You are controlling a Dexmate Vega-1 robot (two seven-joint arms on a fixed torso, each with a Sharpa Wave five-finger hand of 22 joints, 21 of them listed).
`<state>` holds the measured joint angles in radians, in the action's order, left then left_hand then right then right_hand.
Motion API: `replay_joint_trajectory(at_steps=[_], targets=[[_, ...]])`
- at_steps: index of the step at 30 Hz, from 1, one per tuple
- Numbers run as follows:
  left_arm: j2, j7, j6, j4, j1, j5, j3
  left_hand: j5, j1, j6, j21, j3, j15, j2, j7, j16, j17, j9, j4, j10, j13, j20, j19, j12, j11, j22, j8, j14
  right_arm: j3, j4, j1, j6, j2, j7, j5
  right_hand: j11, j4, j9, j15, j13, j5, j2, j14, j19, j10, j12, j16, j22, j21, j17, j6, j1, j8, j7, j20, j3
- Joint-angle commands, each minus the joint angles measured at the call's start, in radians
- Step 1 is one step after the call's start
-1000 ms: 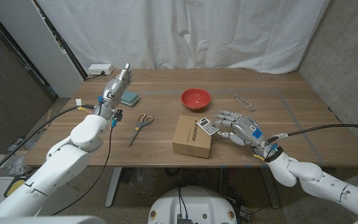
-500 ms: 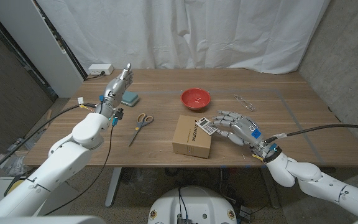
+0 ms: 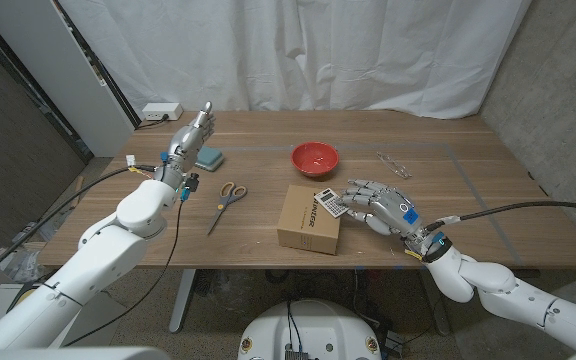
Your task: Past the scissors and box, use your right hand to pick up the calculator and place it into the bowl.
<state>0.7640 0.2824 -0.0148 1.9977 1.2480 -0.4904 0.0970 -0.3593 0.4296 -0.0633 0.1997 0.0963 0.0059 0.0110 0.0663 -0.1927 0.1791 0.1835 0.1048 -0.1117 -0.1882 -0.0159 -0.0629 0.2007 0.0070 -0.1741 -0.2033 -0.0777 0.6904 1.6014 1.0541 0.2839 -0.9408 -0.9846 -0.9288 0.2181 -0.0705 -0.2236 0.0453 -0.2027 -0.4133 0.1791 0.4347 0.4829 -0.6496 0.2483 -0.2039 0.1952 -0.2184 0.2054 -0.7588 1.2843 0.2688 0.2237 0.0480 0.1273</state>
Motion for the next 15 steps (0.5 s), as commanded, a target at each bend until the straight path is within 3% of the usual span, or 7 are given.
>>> replay_joint_trajectory(at_steps=[1, 8, 15], targets=[[0.007, 0.002, 0.003, 0.001, -0.007, -0.003, 0.01, -0.002, 0.002, -0.007, 0.0, 0.009, 0.005, 0.011, -0.002, 0.003, 0.005, 0.006, -0.001, -0.007, -0.003, -0.001, 0.002, 0.003, 0.001, -0.005, 0.003, 0.001, 0.002, -0.001, 0.006, -0.009, 0.002, -0.006, -0.002, 0.001, 0.005, -0.012, 0.15, -0.008, 0.013, -0.004, 0.035, 0.017, -0.058, 0.019, -0.013, 0.001, -0.009, 0.005, -0.055, 0.008, 0.029, 0.0, 0.129, -0.016], [0.008, 0.0, 0.008, -0.005, -0.019, -0.004, 0.021, -0.002, 0.002, -0.007, -0.001, 0.01, 0.004, 0.012, -0.003, 0.003, 0.005, 0.006, -0.001, -0.007, -0.003, -0.001, 0.003, 0.002, 0.002, -0.005, 0.003, 0.001, -0.002, -0.003, 0.01, -0.011, 0.004, -0.017, 0.007, 0.002, 0.023, -0.013, 0.151, -0.014, 0.047, -0.006, 0.116, 0.055, -0.175, 0.043, -0.028, 0.002, -0.024, 0.009, -0.16, -0.001, 0.069, 0.001, 0.13, -0.044], [0.008, -0.005, 0.01, -0.014, -0.038, -0.005, 0.034, -0.002, 0.003, -0.008, -0.001, 0.012, 0.005, 0.012, -0.003, 0.004, 0.005, 0.006, -0.001, -0.006, -0.003, 0.0, 0.004, 0.002, -0.001, -0.005, 0.003, 0.003, -0.01, 0.001, 0.007, -0.008, 0.001, -0.022, 0.014, 0.002, 0.046, -0.007, 0.153, -0.006, 0.07, -0.009, 0.172, 0.083, -0.23, 0.04, -0.035, 0.003, -0.033, 0.011, -0.207, -0.027, 0.084, 0.0, 0.131, -0.05]])
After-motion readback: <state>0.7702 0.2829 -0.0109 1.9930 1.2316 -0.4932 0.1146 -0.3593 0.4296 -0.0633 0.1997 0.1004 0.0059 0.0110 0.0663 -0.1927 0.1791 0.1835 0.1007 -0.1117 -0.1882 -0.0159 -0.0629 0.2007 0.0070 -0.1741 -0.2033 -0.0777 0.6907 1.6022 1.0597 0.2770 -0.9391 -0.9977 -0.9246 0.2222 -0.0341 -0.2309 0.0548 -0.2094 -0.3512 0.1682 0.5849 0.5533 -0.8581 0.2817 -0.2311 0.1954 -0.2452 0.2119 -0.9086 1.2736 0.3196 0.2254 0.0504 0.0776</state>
